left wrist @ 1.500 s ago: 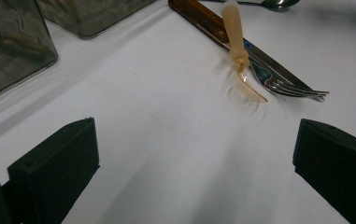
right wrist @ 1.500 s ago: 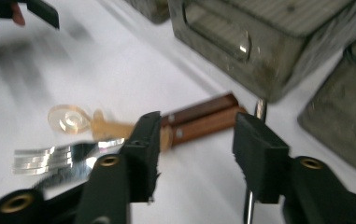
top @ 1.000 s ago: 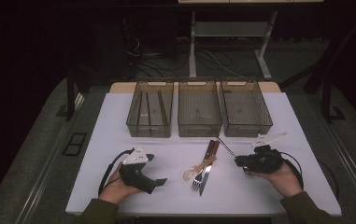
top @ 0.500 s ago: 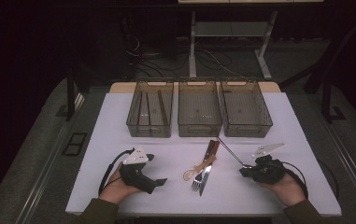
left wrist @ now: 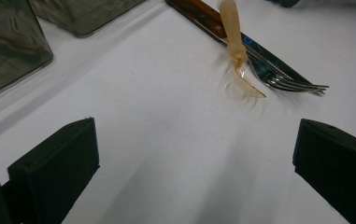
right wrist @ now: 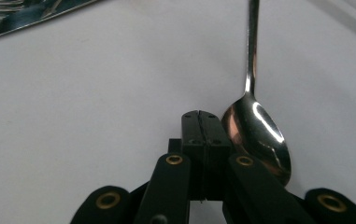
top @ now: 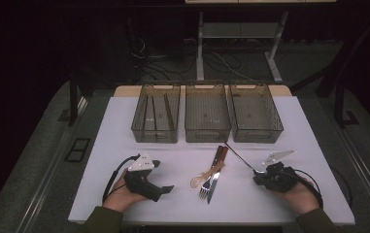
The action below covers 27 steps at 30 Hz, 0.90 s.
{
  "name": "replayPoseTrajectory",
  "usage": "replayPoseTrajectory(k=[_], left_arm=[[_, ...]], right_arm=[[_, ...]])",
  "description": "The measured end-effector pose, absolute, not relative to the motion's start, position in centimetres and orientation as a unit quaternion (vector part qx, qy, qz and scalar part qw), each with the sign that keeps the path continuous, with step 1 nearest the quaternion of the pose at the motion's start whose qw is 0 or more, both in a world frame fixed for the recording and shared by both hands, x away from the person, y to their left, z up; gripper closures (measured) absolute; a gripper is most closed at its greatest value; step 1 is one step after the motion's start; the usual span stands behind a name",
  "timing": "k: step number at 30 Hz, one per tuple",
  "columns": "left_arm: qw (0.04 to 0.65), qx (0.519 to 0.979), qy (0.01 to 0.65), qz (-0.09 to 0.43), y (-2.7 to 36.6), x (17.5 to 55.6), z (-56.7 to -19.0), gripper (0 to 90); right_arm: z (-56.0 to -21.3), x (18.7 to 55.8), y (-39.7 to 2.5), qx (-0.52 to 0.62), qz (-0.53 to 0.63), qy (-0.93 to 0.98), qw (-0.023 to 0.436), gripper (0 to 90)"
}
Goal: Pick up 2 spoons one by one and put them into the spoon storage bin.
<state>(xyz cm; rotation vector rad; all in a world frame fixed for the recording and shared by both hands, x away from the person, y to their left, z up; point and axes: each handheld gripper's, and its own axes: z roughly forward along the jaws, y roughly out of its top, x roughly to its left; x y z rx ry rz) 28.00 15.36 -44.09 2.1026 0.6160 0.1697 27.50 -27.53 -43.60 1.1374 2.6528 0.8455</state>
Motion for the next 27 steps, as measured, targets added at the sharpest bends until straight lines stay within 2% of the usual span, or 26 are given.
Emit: replayPoseTrajectory(k=[20, 27], left_arm=[[0.452, 0.854, 0.249, 0.070, 15.3, 28.0, -44.1, 0.0], [0.452, 0.853, 0.250, 0.070, 15.3, 28.0, -44.1, 0.0]], right_arm=[[-43.6, 30.0, -30.9, 0.421, 0.257, 0.861, 0.125, 89.9], [-43.5, 30.3, -31.6, 0.429, 0.269, 0.854, 0.119, 89.8]])
